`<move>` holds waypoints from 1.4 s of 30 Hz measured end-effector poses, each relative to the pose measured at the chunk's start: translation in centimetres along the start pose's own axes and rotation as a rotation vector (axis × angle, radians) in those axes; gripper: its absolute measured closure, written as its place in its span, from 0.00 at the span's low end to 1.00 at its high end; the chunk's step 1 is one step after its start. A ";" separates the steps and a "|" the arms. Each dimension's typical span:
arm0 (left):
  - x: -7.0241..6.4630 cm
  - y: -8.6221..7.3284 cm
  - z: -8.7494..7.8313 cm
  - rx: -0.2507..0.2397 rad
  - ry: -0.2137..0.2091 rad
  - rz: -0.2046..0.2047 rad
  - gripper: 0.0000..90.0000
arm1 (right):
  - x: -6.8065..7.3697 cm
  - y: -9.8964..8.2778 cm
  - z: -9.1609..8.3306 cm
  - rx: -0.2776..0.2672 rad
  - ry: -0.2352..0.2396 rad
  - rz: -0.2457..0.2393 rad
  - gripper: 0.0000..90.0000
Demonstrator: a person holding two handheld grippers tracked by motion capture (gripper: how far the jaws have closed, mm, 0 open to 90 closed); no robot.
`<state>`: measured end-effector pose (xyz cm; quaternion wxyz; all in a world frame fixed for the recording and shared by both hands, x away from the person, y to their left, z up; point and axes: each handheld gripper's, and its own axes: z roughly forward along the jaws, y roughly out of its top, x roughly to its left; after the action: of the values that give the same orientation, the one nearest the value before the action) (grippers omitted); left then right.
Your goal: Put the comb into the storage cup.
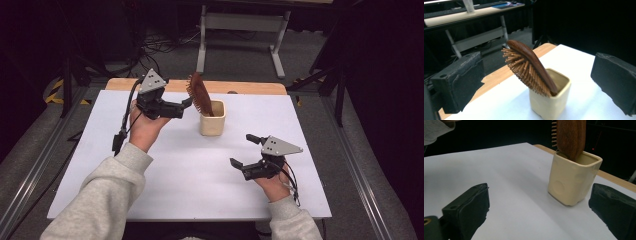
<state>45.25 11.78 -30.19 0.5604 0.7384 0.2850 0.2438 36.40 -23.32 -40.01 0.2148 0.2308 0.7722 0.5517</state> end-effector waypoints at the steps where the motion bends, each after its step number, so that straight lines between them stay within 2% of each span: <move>1: 0.0 0.0 0.0 0.000 0.000 0.000 0.00 | 0.0 0.0 0.0 0.000 0.000 0.000 0.04; 2: 0.0 -0.2 -1.0 -0.013 0.004 0.009 0.00 | 0.1 0.2 -0.1 0.005 -0.005 -0.005 0.04; 4: 0.1 -0.4 -2.0 -0.017 -0.013 0.000 0.00 | 0.1 0.7 -0.4 0.005 -0.006 -0.012 0.04; 6: 0.1 -0.7 -3.4 -0.022 -0.011 0.013 0.00 | 0.0 0.9 -0.6 -0.002 -0.012 -0.016 0.04; 7: 0.1 -0.7 -3.4 -0.022 -0.011 0.013 0.00 | -0.1 0.9 -0.7 -0.003 -0.014 -0.019 0.04; 8: 0.1 -1.2 -4.4 -0.020 -0.014 0.015 0.00 | -0.1 0.9 -0.8 -0.006 -0.012 -0.012 0.04; 9: 0.1 -1.2 -4.4 -0.020 -0.014 0.015 0.00 | -0.1 0.9 -0.8 -0.006 -0.012 -0.012 0.04; 10: 0.1 -1.6 -5.2 -0.010 -0.015 0.026 0.00 | -0.1 1.0 -0.9 -0.006 -0.015 -0.014 0.04; 11: 0.1 -1.6 -5.2 -0.010 -0.015 0.026 0.00 | -0.1 1.0 -0.9 -0.006 -0.015 -0.014 0.04; 14: 0.3 -2.6 -6.6 -0.001 -0.022 0.026 0.00 | -0.2 1.0 -1.1 -0.004 -0.018 -0.022 0.04; 17: 0.3 -3.1 -7.3 -0.001 -0.022 0.025 0.00 | -0.3 1.0 -1.1 -0.005 -0.014 -0.022 0.04; 20: 0.3 -3.9 -8.1 0.014 -0.026 0.042 0.00 | -0.5 0.9 -1.1 -0.002 -0.007 -0.022 0.04; 23: 0.4 -4.8 -8.7 0.023 -0.058 0.015 0.00 | -0.5 0.8 -1.2 -0.002 -0.009 -0.021 0.04; 26: 0.4 -6.0 -9.3 0.018 -0.065 0.007 0.00 | -0.6 0.7 -1.3 0.004 -0.008 -0.020 0.04; 31: 0.8 -8.0 -10.2 0.022 -0.062 -0.017 0.00 | -0.7 0.4 -1.5 0.017 -0.006 -0.015 0.03; 42: 1.6 -12.3 -12.0 0.038 -0.046 -0.037 0.00 | -0.6 -0.9 -1.3 0.053 -0.013 -0.008 0.03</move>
<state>36.43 23.80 -38.99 0.5572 0.7489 0.2903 0.2106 36.00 -24.94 -40.40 0.2157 0.2367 0.7861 0.5287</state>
